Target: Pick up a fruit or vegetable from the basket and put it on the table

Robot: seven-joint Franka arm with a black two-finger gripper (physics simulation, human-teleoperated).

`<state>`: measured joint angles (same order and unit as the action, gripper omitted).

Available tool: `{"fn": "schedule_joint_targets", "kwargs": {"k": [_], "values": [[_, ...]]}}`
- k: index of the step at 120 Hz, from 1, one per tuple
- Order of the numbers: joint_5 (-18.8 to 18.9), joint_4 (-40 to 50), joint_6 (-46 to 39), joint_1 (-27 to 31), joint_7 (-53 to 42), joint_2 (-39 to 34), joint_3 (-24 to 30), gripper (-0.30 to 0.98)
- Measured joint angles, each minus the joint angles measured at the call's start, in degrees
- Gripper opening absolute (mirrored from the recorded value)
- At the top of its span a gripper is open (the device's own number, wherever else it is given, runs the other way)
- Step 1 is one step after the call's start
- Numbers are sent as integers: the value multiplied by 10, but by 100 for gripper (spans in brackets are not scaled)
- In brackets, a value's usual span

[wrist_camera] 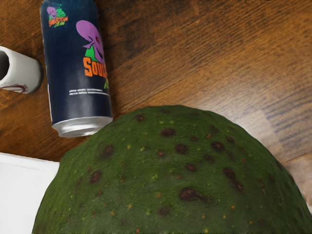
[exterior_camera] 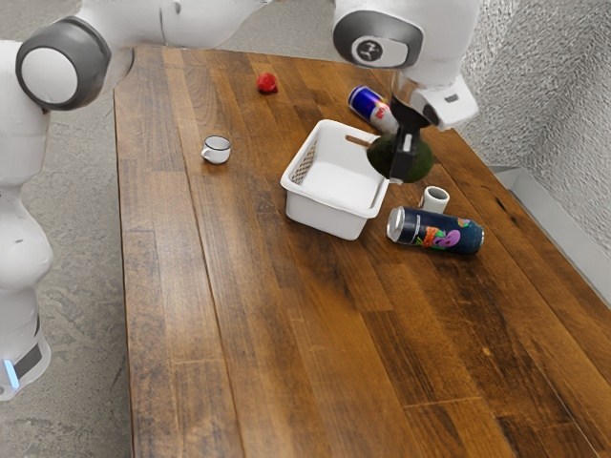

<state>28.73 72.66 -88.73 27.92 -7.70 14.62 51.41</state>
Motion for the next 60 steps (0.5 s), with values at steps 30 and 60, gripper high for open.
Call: {"fn": "schedule_joint_targets", "kwargs": {"k": [30,60], "values": [[60,-19,-18,-5,37,134,55,40],[62,-5,-69,-7,60,139,52,50]]}}
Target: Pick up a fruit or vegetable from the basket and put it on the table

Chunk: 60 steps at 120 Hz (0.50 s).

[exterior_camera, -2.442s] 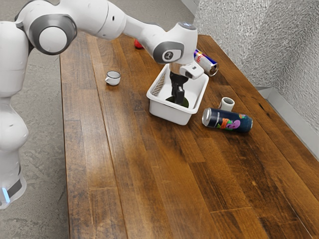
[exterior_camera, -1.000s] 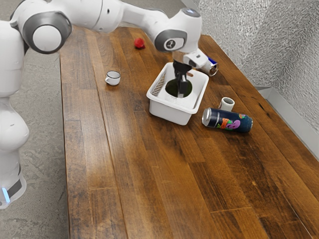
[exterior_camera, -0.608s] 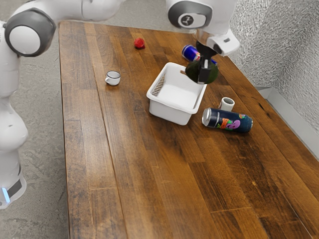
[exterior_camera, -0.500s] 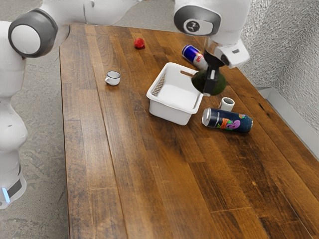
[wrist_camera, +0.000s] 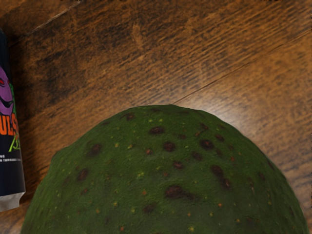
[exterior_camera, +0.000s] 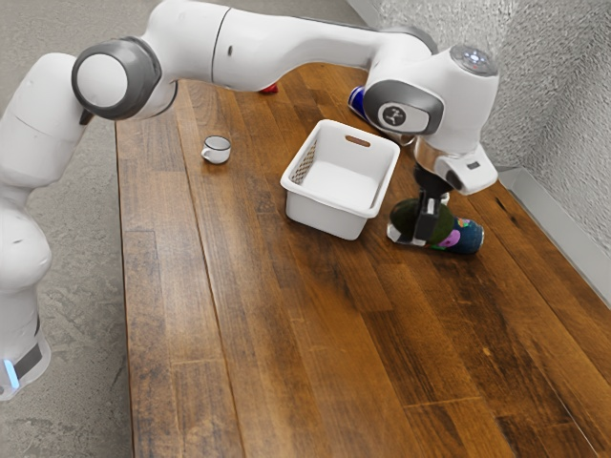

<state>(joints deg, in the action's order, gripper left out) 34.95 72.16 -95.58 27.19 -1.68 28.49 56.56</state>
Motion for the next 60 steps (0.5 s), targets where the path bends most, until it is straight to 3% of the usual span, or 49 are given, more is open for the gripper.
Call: {"fn": "schedule_joint_targets", "kwargs": {"k": [9,51,55,60], "values": [[-2,0,-6,0,3,1,0,57],[-5,-1,-16,-2,10,-3,-5,67],[-9,-1,-17,-12,8,-13,-28,68],[-37,-1,-17,-66,0,-52,-137,68]]}}
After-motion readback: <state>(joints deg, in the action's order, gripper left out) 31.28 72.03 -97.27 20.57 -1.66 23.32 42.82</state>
